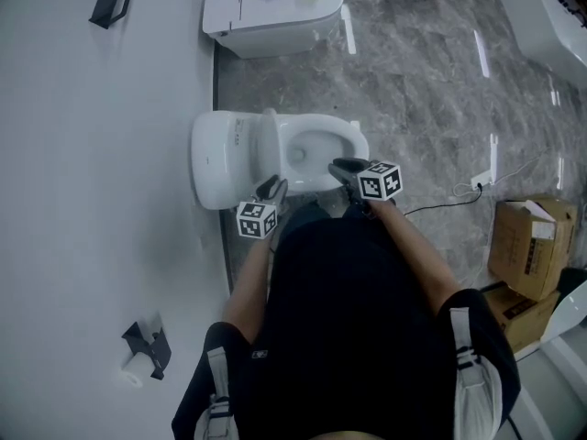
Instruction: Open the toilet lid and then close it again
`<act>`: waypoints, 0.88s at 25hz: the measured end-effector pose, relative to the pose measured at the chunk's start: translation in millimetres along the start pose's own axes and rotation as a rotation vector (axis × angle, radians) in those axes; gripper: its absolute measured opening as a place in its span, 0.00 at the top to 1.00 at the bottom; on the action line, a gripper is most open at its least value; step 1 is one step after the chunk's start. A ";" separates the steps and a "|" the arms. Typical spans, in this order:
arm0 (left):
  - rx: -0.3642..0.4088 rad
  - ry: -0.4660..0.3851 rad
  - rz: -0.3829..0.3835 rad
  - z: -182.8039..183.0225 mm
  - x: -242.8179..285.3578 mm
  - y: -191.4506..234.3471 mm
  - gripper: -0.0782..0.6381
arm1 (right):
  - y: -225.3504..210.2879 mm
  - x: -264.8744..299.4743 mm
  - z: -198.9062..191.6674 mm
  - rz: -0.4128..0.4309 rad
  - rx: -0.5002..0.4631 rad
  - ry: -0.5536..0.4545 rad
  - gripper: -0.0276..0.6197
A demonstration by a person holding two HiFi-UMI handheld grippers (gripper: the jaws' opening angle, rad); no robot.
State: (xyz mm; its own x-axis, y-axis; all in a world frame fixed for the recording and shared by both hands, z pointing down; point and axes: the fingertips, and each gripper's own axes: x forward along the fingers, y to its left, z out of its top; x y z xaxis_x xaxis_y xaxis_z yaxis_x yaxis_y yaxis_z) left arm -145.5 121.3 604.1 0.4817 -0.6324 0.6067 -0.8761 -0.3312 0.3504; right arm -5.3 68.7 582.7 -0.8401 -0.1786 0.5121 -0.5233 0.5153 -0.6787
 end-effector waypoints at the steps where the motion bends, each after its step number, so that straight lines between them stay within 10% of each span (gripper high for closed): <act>1: 0.003 0.003 0.005 0.0 2.7 -3.1 0.73 | 2.9 4.6 -0.5 0.013 -0.009 0.016 0.80; 22: 0.065 0.103 -0.045 -10.7 48.4 -48.0 0.72 | 24.5 56.2 -0.8 0.125 -0.046 0.175 0.79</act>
State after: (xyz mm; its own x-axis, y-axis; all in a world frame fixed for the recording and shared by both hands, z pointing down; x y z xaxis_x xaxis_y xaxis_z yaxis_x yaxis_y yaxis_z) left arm -80.0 114.0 624.3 0.5176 -0.5412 0.6627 -0.8512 -0.4045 0.3344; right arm -65.2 71.9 595.2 -0.8585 0.0352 0.5116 -0.4062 0.5624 -0.7202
